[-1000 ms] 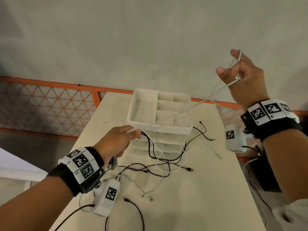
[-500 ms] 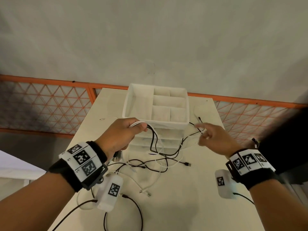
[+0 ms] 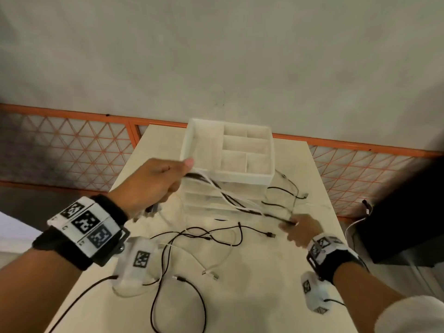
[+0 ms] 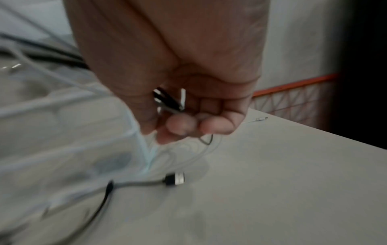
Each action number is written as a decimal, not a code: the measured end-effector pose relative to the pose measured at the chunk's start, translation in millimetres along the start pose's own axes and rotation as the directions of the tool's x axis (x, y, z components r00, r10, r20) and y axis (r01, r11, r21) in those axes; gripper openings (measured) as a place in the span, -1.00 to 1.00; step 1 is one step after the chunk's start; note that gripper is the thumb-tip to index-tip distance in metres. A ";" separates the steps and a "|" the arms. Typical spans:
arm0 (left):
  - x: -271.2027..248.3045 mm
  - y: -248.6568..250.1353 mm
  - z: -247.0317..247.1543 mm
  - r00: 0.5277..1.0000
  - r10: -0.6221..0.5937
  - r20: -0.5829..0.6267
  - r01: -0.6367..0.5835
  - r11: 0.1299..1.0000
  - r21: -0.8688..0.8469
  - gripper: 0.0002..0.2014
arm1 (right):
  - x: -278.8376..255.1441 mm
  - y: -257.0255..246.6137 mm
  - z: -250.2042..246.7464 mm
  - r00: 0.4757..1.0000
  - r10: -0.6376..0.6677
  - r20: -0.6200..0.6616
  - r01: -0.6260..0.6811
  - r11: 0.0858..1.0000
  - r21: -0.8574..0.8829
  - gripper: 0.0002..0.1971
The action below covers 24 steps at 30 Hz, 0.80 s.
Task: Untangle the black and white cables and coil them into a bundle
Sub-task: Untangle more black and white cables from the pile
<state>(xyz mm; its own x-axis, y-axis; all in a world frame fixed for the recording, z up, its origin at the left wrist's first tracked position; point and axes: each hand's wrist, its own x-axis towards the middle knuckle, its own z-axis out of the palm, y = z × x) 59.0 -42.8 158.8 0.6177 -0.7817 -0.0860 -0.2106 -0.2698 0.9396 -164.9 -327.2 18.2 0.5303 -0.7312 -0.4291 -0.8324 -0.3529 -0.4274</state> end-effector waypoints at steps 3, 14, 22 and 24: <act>-1.3 -36.9 -8.6 0.960 -0.252 0.119 0.214 0.941 0.263 -0.42 | 11.7 -9.7 -41.2 0.930 -0.052 -0.364 0.101 0.988 0.116 -0.91; -4.2 -91.8 37.0 0.963 -0.267 -0.042 0.258 0.862 0.436 -0.75 | -0.1 -36.9 -39.9 0.967 -0.205 -0.149 0.212 0.977 0.036 -0.39; 3.1 -55.9 50.9 0.991 -0.018 0.132 -0.022 0.954 0.300 -0.73 | -78.1 -99.7 26.0 0.830 -0.510 0.224 0.460 0.854 0.243 -0.54; 1.9 -48.9 50.3 0.986 0.031 0.162 -0.074 0.962 0.261 -0.68 | -71.3 -101.9 38.1 0.855 -0.421 0.303 0.363 0.903 0.230 -0.83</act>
<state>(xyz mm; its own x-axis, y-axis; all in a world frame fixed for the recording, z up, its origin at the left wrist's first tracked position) 32.4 -59.4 96.0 0.4800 -0.8705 -0.1089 -0.4463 -0.3492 0.8240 -111.7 -216.8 62.0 0.8527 -0.2997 -0.4279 -0.5218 -0.4504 -0.7245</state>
